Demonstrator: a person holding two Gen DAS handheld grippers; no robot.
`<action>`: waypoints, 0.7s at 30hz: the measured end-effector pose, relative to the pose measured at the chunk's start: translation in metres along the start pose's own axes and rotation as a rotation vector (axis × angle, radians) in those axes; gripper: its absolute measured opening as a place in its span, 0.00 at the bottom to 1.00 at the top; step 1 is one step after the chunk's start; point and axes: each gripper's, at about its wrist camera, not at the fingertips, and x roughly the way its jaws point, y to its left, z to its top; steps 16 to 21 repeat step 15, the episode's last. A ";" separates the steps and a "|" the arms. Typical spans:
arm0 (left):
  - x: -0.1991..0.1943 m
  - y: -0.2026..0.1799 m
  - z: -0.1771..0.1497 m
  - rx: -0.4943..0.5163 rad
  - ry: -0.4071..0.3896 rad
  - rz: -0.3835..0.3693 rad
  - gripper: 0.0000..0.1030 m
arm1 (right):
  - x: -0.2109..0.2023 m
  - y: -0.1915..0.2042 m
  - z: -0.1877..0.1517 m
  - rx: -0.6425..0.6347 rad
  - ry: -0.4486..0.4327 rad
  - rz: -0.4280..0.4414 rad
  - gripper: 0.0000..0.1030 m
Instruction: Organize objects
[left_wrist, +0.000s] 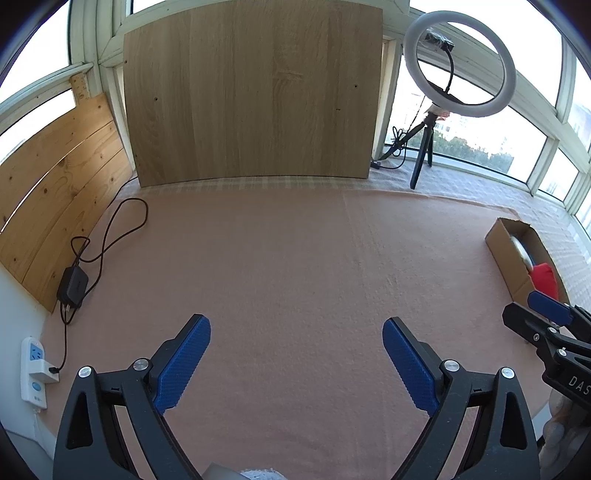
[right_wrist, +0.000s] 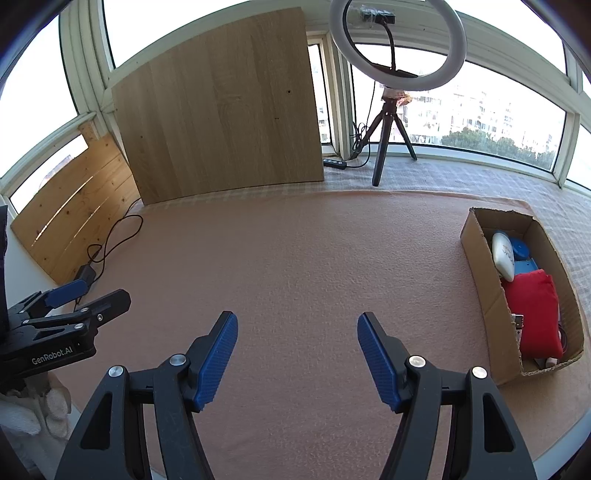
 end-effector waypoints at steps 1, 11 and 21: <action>0.000 0.000 0.000 0.001 0.000 0.000 0.94 | 0.000 -0.001 0.000 0.000 0.002 0.001 0.62; 0.012 0.002 -0.002 -0.007 0.023 0.003 0.94 | 0.009 -0.002 0.000 0.005 0.017 0.003 0.62; 0.019 0.004 -0.002 -0.012 0.036 0.006 0.94 | 0.016 -0.003 -0.001 0.006 0.031 0.003 0.62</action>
